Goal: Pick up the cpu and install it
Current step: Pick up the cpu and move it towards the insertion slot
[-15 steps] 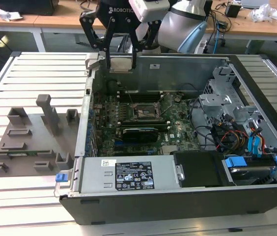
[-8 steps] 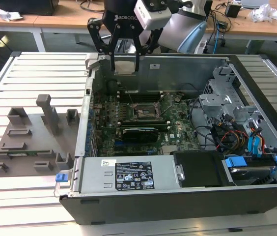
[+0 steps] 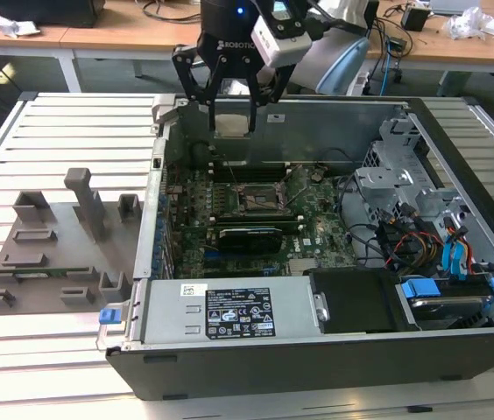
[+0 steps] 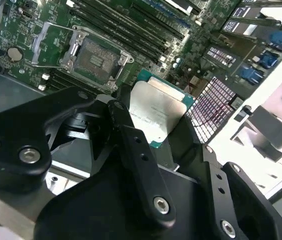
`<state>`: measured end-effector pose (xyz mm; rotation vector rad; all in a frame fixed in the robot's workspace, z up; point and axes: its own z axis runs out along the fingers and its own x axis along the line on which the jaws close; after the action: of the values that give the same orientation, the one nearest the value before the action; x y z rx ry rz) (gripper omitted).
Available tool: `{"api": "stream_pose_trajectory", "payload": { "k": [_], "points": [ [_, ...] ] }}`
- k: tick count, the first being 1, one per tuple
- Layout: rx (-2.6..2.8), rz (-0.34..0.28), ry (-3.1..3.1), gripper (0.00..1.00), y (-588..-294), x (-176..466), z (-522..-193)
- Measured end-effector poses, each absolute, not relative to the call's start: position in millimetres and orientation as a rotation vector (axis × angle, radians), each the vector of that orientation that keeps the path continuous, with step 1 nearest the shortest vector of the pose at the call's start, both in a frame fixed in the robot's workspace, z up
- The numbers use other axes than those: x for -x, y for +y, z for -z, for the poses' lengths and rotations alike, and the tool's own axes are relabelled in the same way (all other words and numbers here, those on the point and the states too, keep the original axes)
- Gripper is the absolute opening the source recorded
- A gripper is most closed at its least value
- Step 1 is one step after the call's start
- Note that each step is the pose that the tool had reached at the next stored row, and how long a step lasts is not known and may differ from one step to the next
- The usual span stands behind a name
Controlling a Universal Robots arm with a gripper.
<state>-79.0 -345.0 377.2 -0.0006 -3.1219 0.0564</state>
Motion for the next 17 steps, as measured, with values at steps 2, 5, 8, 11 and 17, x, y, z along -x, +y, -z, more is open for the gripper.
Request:
{"api": "stream_pose_trajectory", "payload": {
  "k": [2,5,8,11,17],
  "points": [
    [0.001,-0.056,-3.121,0.55,-343.6,75.4,-374.2],
    [0.000,-0.056,-3.119,0.55,-341.5,65.6,-370.9],
    [0.000,-0.056,-3.118,0.55,-339.9,56.1,-367.6],
    [0.000,-0.056,-3.116,0.55,-338.7,49.8,-362.2],
    [0.000,-0.056,-3.113,0.55,-335.7,38.7,-348.3]
  ]
}}
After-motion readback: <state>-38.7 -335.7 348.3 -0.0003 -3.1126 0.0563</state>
